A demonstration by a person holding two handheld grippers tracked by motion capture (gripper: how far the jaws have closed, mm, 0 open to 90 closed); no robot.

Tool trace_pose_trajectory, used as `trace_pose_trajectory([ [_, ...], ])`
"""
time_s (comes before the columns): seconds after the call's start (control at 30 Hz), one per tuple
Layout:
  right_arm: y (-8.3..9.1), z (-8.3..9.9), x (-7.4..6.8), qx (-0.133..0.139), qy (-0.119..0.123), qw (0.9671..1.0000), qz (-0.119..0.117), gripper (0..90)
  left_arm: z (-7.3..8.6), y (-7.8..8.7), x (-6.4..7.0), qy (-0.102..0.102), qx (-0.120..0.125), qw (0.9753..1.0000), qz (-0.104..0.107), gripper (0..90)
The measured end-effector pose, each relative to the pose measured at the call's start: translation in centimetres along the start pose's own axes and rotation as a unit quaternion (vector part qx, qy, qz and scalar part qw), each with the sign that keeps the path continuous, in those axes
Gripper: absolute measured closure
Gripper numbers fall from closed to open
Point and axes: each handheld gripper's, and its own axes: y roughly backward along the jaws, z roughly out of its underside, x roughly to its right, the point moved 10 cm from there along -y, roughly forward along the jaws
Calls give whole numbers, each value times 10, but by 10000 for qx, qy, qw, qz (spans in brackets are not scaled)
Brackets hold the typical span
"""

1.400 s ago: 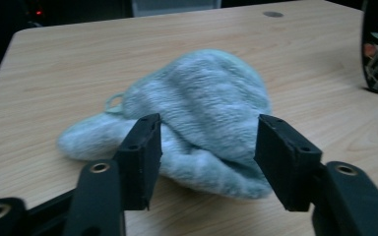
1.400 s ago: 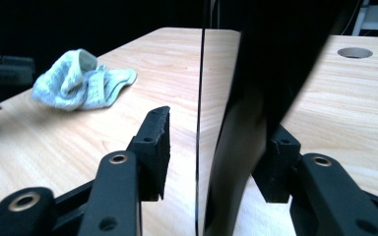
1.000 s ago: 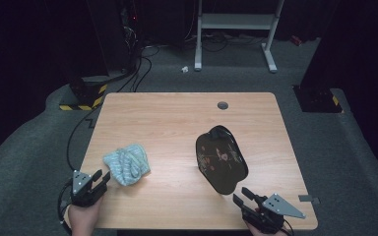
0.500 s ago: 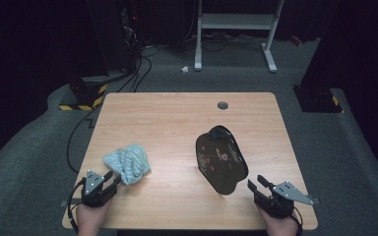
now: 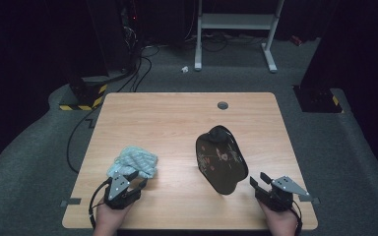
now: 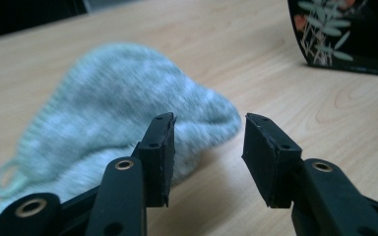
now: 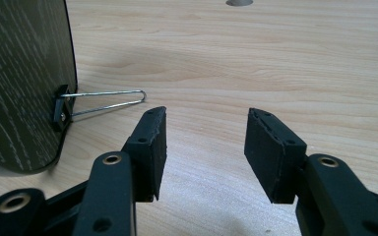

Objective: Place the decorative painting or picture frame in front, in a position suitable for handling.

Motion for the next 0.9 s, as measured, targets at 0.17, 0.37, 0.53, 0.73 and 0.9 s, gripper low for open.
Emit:
trace_pose_trajectory([
  [0.17, 1, 2, -3, -15, 30, 10000, -83, 501, 21, 15, -64, 523, -68, 9953, -811, 576],
  [0.37, 1, 2, -4, -12, 25, 9999, -101, 502, 43, 11, -95, 737, -447, 9884, -1254, 604],
  [0.53, -1, 4, -6, -36, -2, 9999, -140, 505, 46, 0, -78, 509, -707, 9913, -991, 640],
  [0.73, -1, 4, -5, -36, -27, 9999, -125, 507, 45, -7, -44, 256, -834, 9950, -491, 639],
  [0.9, 0, 4, -3, -19, -66, 9999, -109, 510, 37, -15, -6, 57, -828, 9965, 3, 638],
])
